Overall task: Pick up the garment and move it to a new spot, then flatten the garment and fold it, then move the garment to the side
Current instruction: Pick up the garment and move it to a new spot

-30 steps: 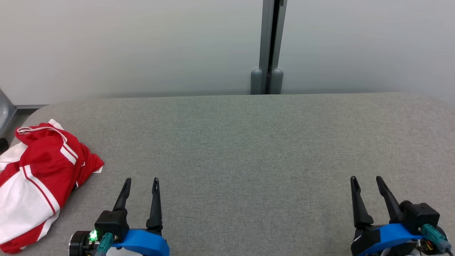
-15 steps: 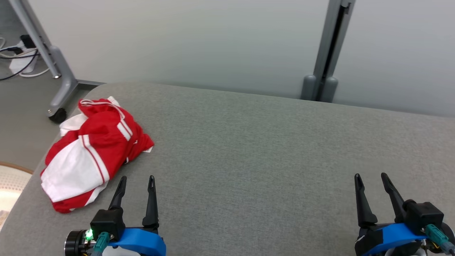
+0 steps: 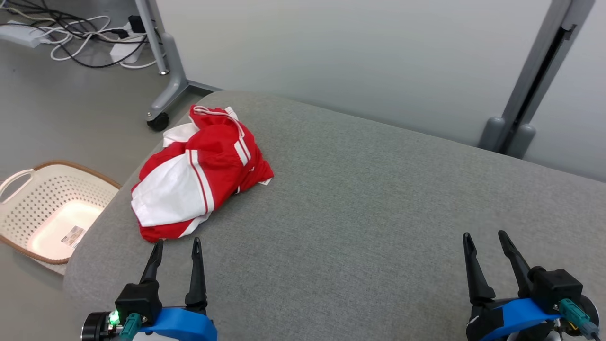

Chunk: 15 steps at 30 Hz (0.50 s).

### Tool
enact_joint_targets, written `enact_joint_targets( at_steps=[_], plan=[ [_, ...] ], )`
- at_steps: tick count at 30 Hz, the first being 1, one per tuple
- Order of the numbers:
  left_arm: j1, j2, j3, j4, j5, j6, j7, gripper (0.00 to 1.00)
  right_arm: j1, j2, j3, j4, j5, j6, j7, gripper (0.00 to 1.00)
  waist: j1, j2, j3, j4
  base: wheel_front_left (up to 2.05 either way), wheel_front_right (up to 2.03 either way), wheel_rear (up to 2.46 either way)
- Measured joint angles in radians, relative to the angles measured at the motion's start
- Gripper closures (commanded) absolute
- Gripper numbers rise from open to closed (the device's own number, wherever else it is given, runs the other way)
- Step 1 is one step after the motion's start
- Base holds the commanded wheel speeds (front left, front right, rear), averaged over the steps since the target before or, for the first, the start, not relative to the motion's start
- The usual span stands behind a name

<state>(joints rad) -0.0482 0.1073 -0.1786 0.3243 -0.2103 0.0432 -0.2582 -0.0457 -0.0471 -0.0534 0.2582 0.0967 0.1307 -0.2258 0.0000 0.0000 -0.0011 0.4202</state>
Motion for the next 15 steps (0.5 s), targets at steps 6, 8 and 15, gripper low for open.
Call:
enact_joint_targets(
  at_steps=[6, 8, 15],
  plan=[
    [-0.001, 0.005, -0.001, -0.002, -0.003, 0.0, 0.0, 0.0, 0.0, 0.0, 0.008, 0.003, 0.005, 0.0, -0.003, 0.0, 0.0, 0.0, 0.012, 0.059, 0.0, 0.0, 0.0],
    [-0.004, 0.005, -0.003, -0.002, -0.008, 0.0, 0.0, 0.0, -0.001, 0.0, 0.014, 0.004, 0.007, 0.0, -0.004, 0.0, 0.0, 0.0, 0.014, 0.077, 0.0, 0.0, 0.0],
    [-0.005, 0.009, 0.001, -0.009, -0.019, 0.006, 0.0, 0.0, -0.011, 0.0, 0.025, 0.012, 0.011, 0.0, -0.004, 0.0, 0.0, 0.0, 0.027, 0.109, 0.0, 0.0, 0.0]
  ],
)
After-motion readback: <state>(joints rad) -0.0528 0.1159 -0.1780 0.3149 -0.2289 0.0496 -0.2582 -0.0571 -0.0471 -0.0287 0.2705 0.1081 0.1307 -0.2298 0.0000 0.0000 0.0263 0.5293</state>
